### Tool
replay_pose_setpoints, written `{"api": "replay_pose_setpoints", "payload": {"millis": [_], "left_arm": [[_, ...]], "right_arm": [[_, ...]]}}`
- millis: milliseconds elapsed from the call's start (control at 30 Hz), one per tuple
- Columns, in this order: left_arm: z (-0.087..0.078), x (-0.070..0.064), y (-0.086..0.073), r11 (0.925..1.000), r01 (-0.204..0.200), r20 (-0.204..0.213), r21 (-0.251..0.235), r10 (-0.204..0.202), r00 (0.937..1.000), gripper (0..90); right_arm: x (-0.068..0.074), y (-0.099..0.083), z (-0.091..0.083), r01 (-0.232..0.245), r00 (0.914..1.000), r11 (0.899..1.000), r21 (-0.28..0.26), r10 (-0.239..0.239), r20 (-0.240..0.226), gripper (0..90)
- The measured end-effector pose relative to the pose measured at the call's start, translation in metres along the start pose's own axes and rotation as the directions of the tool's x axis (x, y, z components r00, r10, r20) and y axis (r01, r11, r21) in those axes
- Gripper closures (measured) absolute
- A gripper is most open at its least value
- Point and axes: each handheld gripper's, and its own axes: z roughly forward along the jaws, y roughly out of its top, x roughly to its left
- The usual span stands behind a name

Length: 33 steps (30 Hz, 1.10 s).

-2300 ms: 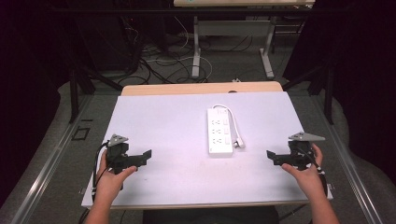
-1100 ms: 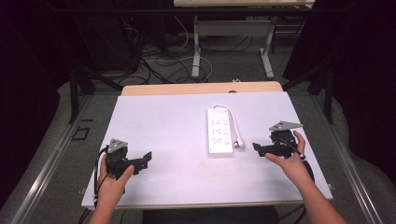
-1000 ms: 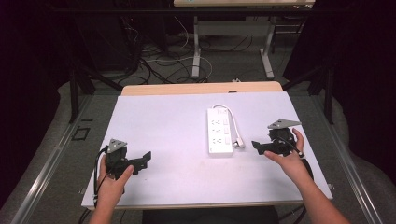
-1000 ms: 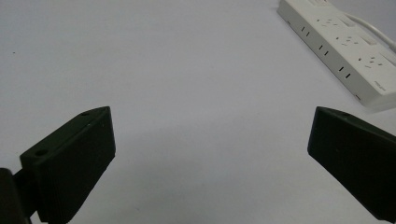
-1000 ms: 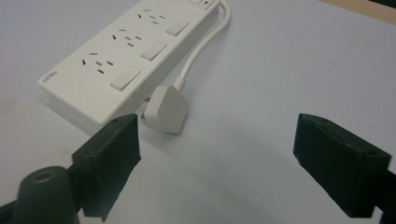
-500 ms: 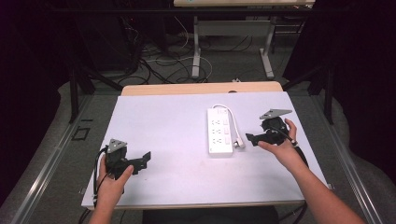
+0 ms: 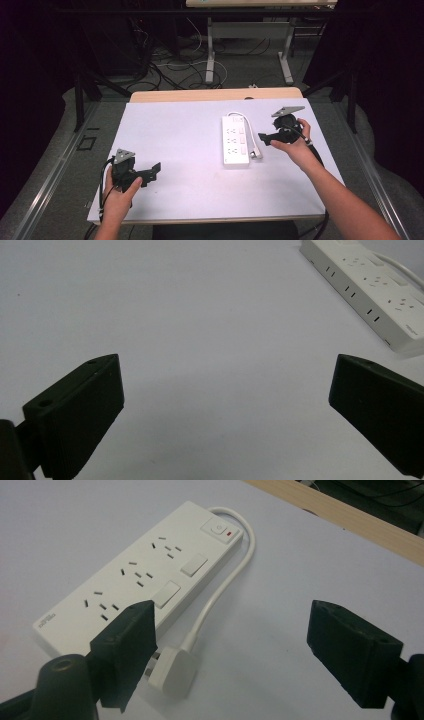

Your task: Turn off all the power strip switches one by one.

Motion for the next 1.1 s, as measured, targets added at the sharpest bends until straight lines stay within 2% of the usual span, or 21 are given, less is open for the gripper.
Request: {"api": "replay_pose_setpoints", "payload": {"millis": [200,267,600,667,800,1100], "left_arm": [[0.0,0.0,0.0,1.0,0.005,0.001,-0.002,-0.005,1.0,1.1],[0.001,0.001,0.0,1.0,0.006,0.002,-0.001,-0.006,1.0,1.1],[0.001,0.002,-0.001,0.9999,0.012,0.002,-0.005,-0.012,0.9999,1.1],[0.001,0.002,-0.001,0.9999,0.014,0.001,-0.006,-0.014,0.9999,1.1],[0.0,0.003,-0.001,0.9999,0.012,-0.002,0.002,-0.012,0.9999,1.1],[0.0,0.005,-0.001,0.9998,0.02,-0.006,-0.004,-0.02,0.9998,1.2]], "right_arm": [[-0.004,0.011,0.005,0.003,1.0,1.0,0.0,-0.003,-0.002,22.9],[-0.004,0.017,0.007,-0.01,0.9998,1.0,0.0,0.01,-0.016,25.1],[-0.005,0.035,0.023,0.016,0.9997,1.0,0.027,-0.015,-0.021,27.1],[-0.005,0.038,0.027,-0.007,0.9997,0.999,0.033,0.008,-0.024,27.1],[-0.006,0.044,0.034,0.008,0.9998,0.999,0.044,-0.008,-0.019,28.1],[-0.005,0.054,0.048,-0.006,0.9998,0.998,0.059,0.007,-0.019,32.9]]}}
